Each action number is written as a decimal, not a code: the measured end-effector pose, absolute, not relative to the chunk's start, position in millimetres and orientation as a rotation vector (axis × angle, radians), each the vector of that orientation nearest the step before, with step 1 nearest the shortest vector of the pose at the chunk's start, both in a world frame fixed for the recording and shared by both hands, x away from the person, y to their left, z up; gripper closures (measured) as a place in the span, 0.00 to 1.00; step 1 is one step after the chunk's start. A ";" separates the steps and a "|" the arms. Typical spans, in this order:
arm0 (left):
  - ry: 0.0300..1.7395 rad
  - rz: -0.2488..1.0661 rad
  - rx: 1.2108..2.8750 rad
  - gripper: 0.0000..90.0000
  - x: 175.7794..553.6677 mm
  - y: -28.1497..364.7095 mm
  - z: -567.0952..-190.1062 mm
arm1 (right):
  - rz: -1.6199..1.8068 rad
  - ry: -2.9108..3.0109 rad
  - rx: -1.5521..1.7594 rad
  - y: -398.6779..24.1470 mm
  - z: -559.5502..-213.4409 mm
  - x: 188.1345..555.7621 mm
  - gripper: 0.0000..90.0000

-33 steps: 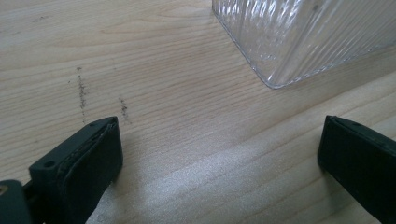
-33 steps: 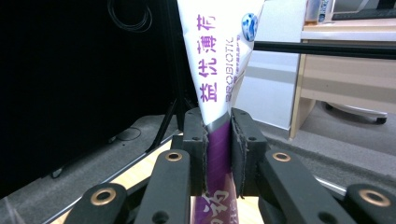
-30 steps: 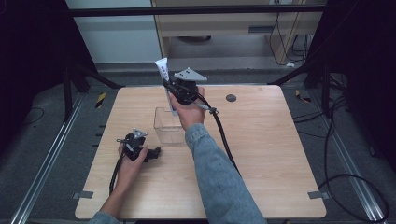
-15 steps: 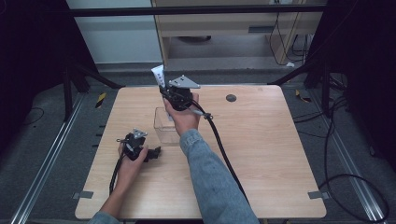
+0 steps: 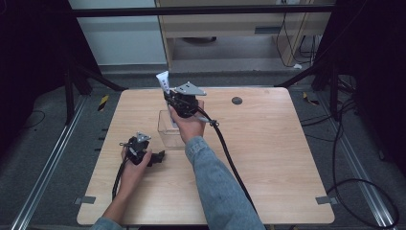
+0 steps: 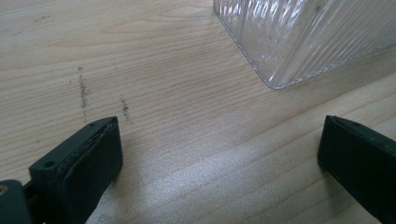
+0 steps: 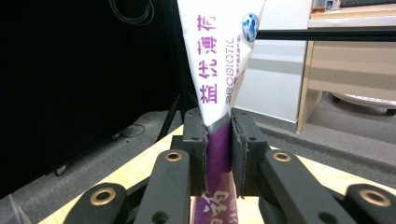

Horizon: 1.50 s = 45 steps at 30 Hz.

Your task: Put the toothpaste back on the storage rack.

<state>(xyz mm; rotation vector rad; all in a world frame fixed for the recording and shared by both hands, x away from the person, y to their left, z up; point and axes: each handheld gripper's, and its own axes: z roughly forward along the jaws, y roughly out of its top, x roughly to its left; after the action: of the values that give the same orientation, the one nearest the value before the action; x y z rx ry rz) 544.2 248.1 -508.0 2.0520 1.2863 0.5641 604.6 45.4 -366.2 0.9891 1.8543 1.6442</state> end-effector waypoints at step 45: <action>1.283 0.560 2.056 0.00 544.5 248.4 -507.9 | 1.550 1.981 1.009 42.8 -387.6 602.5 0.86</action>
<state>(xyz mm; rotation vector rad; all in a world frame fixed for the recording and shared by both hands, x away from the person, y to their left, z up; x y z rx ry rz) 544.5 248.4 -507.9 2.0559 1.2834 0.5597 602.5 42.8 -387.6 1.0089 1.9811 1.5501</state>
